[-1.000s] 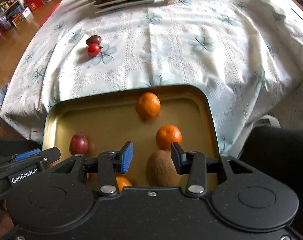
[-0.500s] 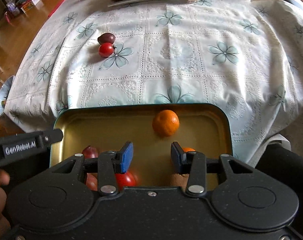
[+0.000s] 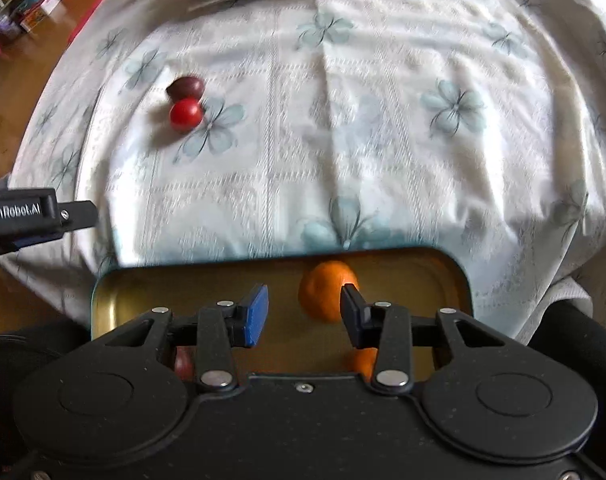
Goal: Organize fruits
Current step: 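Grasp the last red tomato with right gripper while left gripper moves toward the dark plum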
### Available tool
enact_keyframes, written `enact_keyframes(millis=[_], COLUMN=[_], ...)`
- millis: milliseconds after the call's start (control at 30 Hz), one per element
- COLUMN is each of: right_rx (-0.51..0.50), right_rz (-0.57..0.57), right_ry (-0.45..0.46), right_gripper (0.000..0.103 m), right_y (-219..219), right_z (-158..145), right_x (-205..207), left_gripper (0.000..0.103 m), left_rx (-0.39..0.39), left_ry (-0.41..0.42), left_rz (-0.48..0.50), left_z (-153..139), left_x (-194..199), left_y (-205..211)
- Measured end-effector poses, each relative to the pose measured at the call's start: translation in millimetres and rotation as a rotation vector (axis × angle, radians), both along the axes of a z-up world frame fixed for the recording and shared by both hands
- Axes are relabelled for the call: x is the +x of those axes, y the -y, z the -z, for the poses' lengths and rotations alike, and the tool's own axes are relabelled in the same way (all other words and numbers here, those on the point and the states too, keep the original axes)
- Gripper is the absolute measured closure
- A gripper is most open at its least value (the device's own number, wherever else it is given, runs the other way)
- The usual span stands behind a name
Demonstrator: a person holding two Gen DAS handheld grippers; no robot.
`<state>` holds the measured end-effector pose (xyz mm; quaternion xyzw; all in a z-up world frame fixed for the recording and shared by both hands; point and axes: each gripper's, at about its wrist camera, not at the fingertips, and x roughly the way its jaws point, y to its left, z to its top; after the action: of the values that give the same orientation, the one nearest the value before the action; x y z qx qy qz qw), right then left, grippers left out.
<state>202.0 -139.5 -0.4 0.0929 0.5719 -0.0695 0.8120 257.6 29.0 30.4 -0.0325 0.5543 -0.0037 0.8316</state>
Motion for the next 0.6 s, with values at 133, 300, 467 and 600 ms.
enact_keyframes(millis=[133,300,467,600], right_rx=[0.019,0.001,-0.016,-0.012], right_rz=[0.009,0.027,-0.007,-0.026], right_ry=[0.01,0.043,0.051,0.061], right_gripper=[0.054,0.054,0.054,0.054], right_y=[0.1,-5.6,-20.3,-33.2], right_z=[-2.6,-2.4,3.6,8.6], right_x=[16.1,35.0,57.8,76.2], left_gripper=[0.067,0.067,0.067,0.067], left_rx=[0.041,0.064,0.102,0.114], left_ry=[0.014,0.024,0.017,-0.043], left_rz=[-0.007,-0.04,-0.062,-0.092], left_z=[0.2,3.2,16.5,27.8], left_x=[28.2,56.7,75.2,84.2], left_y=[-1.5,-9.2,-18.3,-27.2])
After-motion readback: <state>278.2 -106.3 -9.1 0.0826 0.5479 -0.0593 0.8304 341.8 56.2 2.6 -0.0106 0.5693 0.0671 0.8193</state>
